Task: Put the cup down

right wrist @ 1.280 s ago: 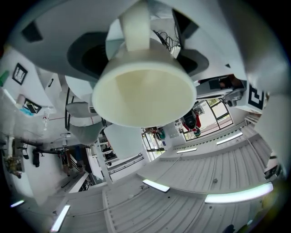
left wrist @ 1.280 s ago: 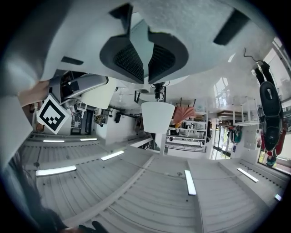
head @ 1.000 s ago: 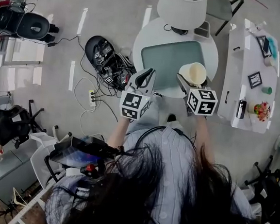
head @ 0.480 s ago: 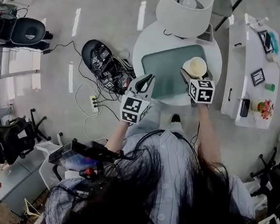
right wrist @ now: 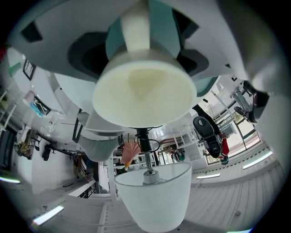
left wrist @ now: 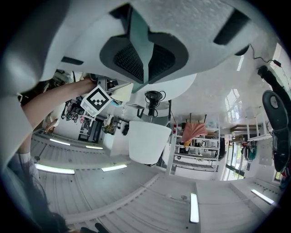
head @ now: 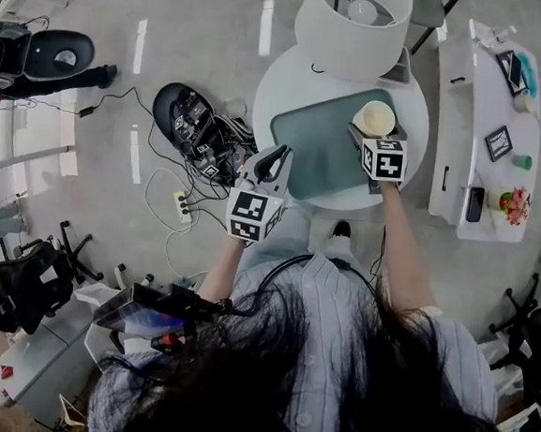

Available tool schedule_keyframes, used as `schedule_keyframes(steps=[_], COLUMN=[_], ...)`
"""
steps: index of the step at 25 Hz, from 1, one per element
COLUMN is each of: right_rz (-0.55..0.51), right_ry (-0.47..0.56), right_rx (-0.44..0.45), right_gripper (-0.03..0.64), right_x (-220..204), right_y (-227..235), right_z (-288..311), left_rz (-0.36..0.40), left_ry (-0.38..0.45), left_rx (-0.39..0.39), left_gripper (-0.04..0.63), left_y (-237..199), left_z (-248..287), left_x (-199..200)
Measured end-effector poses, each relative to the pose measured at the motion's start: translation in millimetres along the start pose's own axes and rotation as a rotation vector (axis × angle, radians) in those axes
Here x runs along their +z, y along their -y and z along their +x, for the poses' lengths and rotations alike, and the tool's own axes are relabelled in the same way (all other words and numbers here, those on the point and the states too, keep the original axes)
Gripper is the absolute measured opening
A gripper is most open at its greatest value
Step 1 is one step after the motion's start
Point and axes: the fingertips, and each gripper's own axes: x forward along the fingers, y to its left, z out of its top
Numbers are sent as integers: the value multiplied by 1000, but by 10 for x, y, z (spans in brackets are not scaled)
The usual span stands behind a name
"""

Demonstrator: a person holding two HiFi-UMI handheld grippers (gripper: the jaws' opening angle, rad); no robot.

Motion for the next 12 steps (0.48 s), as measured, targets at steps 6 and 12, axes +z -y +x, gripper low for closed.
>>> schedule_keyframes(steps=[6, 12], right_rz=[-12, -34], right_ry=[-26, -27], right_rx=[-13, -25], right_gripper=[413, 413], right_x=[7, 42], right_y=[66, 104], right_z=[175, 295], left_rz=[-8, -11], left_ry=[-14, -25], left_rx=[11, 12], left_gripper=[23, 23], left_y=[-86, -120], left_z=[8, 22], left_x=[-35, -84])
